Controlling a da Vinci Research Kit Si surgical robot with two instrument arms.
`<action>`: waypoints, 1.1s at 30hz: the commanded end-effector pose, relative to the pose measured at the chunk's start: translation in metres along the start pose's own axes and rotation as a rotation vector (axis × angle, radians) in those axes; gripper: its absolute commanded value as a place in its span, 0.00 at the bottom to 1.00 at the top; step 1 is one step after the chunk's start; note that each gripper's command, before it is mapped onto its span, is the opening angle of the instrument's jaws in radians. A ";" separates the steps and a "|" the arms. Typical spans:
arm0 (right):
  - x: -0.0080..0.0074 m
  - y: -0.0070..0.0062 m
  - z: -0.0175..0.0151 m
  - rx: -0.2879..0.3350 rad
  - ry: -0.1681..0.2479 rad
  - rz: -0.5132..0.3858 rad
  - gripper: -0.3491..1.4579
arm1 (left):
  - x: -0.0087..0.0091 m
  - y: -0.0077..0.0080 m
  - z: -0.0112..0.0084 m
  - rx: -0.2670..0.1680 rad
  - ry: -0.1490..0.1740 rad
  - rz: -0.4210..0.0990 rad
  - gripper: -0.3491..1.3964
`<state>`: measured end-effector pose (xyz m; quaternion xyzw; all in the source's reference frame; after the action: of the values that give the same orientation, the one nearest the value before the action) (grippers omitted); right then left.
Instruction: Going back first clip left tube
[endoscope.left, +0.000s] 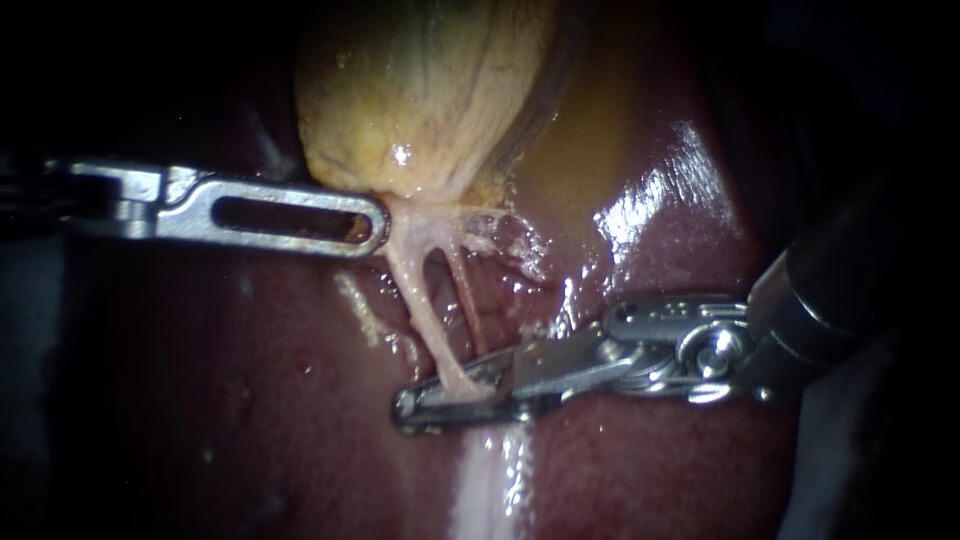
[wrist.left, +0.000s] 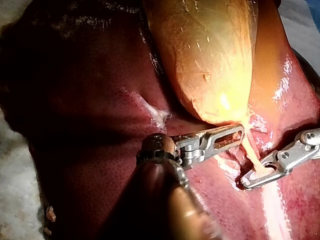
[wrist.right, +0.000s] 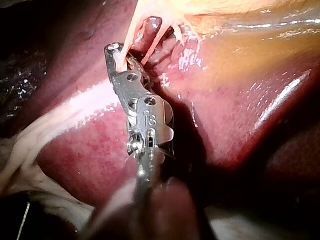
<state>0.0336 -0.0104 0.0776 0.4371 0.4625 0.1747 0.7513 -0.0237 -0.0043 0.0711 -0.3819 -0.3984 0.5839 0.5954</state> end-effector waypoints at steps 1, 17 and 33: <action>0.0000 -0.0001 0.0000 0.000 0.000 0.000 0.00 | 0.0000 0.0001 0.0000 0.001 0.001 0.000 0.00; 0.0000 -0.0001 0.0002 0.000 0.000 -0.001 0.00 | -0.0001 0.0002 -0.0001 0.001 0.001 0.000 0.00; 0.0000 -0.0001 0.0003 0.004 0.001 -0.001 0.00 | -0.0002 0.0004 -0.0001 0.001 0.001 0.000 0.00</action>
<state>0.0338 -0.0106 0.0775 0.4384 0.4634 0.1738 0.7502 -0.0238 -0.0045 0.0707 -0.3818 -0.3979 0.5837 0.5960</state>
